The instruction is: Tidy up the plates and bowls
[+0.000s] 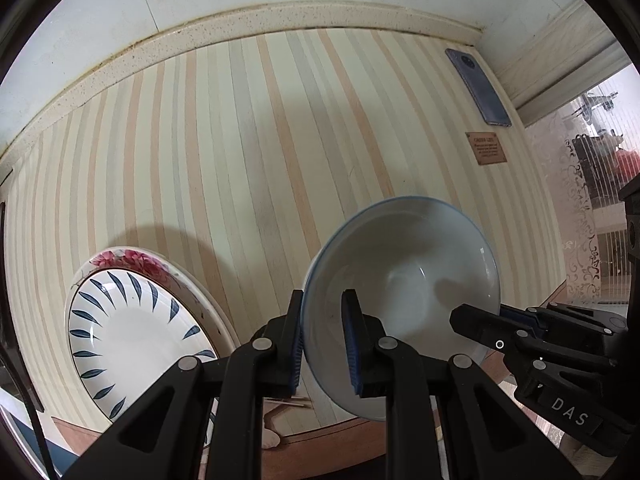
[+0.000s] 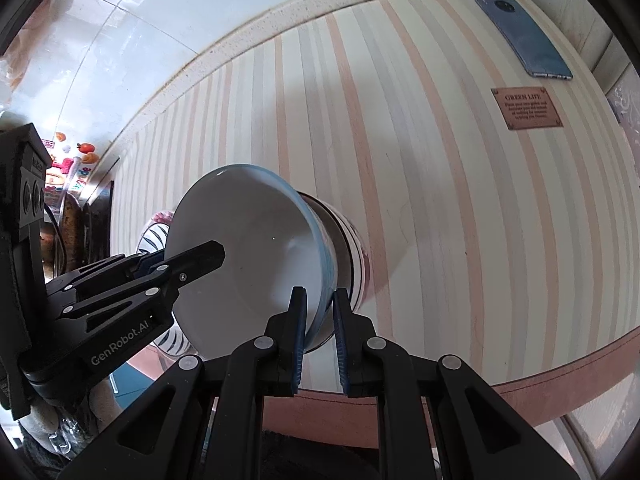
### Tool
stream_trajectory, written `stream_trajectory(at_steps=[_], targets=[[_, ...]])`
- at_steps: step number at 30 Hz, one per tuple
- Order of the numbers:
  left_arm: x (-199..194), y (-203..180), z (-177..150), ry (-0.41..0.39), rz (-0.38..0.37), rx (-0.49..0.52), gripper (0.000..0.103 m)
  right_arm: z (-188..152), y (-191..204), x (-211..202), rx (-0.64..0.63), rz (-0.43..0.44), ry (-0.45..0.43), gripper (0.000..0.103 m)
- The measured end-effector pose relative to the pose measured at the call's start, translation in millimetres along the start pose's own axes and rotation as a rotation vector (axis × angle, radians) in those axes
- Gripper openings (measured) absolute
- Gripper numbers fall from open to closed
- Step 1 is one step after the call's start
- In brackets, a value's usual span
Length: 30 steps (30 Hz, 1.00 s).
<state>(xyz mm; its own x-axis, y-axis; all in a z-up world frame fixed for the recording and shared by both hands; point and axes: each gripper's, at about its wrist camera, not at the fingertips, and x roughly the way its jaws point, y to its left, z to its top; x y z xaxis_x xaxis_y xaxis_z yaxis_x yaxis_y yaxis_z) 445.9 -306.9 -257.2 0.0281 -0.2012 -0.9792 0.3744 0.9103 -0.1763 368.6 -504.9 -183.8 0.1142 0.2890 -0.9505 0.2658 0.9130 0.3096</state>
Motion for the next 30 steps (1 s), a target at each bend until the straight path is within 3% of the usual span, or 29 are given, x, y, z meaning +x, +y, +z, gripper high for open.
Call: stream_trajectory(at_steps=[16,22,27,29,30], targets=[[-0.5,2.5,-1.7,-0.001,0.012,0.007,0.016,6.2,4.5,3.9,0.002,-0.067,0.018,0.016],[-42.0,0.6,-18.4,-0.080,0.019,0.037,0.017,-3.5,5.3,-16.9,0.019,-0.067,-0.018,0.016],[-88.0,-5.3,-42.1,-0.162,0.029,0.079,0.019,-27.3,27.9,-59.8,-0.022,-0.109,-0.111,0.017],[-100.3,-8.0,-48.3,-0.176,0.018,0.094,0.023,-38.5,39.1,-77.9,-0.037,-0.124,-0.152,0.043],[-106.3,-9.0,-52.0,-0.181,0.004,0.099,0.026,-45.1,45.1,-87.4,-0.044,-0.126,-0.174,0.049]])
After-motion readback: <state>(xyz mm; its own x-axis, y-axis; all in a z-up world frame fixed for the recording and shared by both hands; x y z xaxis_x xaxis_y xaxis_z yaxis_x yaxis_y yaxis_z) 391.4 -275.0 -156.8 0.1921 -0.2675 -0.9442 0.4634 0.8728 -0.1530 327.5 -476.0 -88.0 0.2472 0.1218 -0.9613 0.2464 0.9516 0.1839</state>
